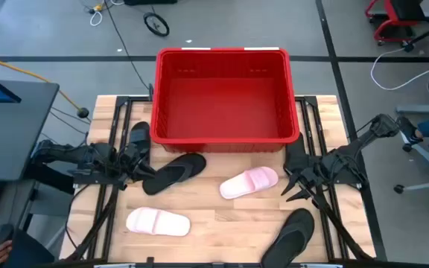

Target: Pick and place slides into bin

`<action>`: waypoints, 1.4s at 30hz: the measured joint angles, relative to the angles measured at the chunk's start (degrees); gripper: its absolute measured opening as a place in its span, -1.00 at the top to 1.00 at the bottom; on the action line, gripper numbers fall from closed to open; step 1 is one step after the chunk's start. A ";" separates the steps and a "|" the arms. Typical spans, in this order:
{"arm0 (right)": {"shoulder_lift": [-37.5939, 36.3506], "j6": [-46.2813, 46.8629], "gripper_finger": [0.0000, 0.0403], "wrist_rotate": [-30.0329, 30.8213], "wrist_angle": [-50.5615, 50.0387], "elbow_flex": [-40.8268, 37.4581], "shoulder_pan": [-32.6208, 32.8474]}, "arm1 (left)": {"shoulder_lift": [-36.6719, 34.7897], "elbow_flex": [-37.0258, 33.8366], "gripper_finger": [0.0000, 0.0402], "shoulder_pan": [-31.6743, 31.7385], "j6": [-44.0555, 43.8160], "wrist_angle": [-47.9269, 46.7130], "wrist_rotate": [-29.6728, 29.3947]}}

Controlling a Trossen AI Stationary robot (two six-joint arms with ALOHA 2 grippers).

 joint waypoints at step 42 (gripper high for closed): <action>-0.01 -0.01 0.38 0.00 -0.01 0.00 -0.01 | 0.00 0.00 0.55 -0.02 0.00 0.01 0.00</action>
